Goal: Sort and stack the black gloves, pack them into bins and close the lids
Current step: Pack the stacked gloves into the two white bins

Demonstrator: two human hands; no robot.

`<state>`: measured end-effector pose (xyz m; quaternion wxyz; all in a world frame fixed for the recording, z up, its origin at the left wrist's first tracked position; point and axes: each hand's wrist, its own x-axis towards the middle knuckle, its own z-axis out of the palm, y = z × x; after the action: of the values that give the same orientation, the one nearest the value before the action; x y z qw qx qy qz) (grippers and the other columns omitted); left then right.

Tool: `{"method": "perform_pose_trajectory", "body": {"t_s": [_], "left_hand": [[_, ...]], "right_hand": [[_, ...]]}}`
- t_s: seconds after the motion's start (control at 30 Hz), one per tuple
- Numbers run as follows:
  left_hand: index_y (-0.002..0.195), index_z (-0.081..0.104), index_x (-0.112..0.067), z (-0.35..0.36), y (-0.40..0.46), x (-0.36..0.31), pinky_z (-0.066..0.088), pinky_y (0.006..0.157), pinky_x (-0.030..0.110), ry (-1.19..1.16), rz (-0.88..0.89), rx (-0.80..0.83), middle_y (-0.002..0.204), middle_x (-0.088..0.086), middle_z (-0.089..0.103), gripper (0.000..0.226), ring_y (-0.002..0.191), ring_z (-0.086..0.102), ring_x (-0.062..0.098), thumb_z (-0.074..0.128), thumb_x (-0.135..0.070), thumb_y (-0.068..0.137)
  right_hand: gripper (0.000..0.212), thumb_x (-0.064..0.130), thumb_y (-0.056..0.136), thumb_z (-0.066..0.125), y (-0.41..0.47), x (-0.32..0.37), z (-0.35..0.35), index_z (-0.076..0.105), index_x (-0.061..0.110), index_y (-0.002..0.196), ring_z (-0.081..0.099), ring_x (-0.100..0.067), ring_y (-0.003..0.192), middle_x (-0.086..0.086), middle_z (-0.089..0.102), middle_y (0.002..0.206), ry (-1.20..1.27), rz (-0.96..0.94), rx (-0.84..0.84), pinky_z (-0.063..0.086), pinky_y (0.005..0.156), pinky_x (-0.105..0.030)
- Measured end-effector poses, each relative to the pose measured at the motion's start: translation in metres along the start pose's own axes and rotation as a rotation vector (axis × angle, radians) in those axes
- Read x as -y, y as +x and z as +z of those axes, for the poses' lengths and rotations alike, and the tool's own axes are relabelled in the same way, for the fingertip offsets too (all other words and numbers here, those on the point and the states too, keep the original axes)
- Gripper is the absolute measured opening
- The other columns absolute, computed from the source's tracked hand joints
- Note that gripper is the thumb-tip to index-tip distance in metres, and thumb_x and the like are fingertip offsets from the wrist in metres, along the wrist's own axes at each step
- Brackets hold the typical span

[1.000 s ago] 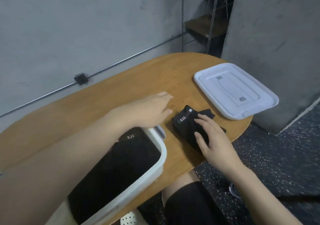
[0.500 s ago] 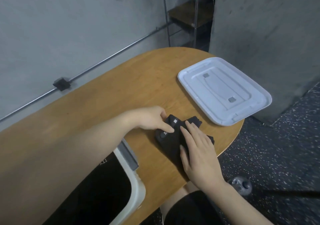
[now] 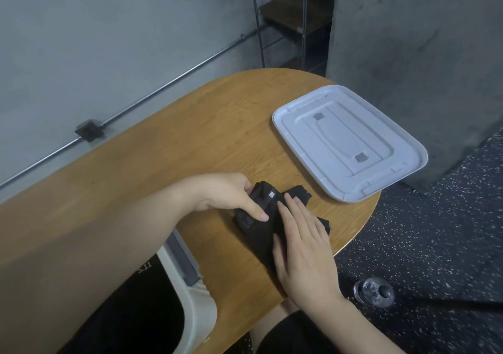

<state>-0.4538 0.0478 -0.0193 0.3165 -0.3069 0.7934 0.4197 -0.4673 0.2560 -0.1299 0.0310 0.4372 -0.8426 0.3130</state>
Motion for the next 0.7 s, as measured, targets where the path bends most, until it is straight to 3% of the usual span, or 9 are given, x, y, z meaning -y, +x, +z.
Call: {"method": "perform_pose_trajectory", "body": {"t_s": [0.13,0.33,0.5,0.7], "left_hand": [[0.116,0.071,-0.017,0.001,-0.008,-0.004,0.053,0.106,0.038,-0.023,0.033,0.007,0.109,-0.003,0.079,0.037,0.106,0.074,0.016,0.085,-0.029,0.084],[0.124,0.066,-0.013,0.001,-0.042,-0.016,0.057,0.1,0.034,-0.231,0.163,-0.053,0.118,0.006,0.076,0.034,0.112,0.072,0.02,0.074,-0.006,0.092],[0.125,0.067,-0.018,0.0,-0.09,-0.031,0.06,0.091,0.032,-0.297,0.265,-0.237,0.113,0.003,0.077,0.04,0.104,0.075,0.017,0.079,-0.011,0.088],[0.122,0.066,-0.011,0.014,-0.151,-0.035,0.061,0.089,0.035,-0.449,0.36,-0.532,0.108,0.008,0.078,0.044,0.1,0.076,0.024,0.085,-0.016,0.082]], "right_hand": [[0.058,0.022,0.099,0.052,0.002,0.003,-0.006,0.039,0.01,0.154,0.031,-0.02,0.153,-0.005,0.036,0.164,0.098,0.027,0.03,0.025,0.123,-0.038],[0.067,0.028,0.1,0.052,0.009,0.019,-0.033,0.029,0.008,0.159,0.012,-0.017,0.159,-0.005,0.018,0.17,0.28,0.021,-0.011,0.002,0.128,-0.029],[0.096,0.05,0.091,0.062,0.02,0.039,-0.059,0.011,0.012,0.164,0.003,-0.019,0.16,-0.004,0.002,0.173,0.306,-0.057,0.009,0.012,0.129,-0.043],[0.098,0.036,0.094,0.07,0.032,0.08,-0.087,0.006,0.013,0.164,0.0,-0.016,0.159,-0.002,-0.002,0.172,0.348,-0.138,-0.106,0.019,0.128,-0.047]]}}
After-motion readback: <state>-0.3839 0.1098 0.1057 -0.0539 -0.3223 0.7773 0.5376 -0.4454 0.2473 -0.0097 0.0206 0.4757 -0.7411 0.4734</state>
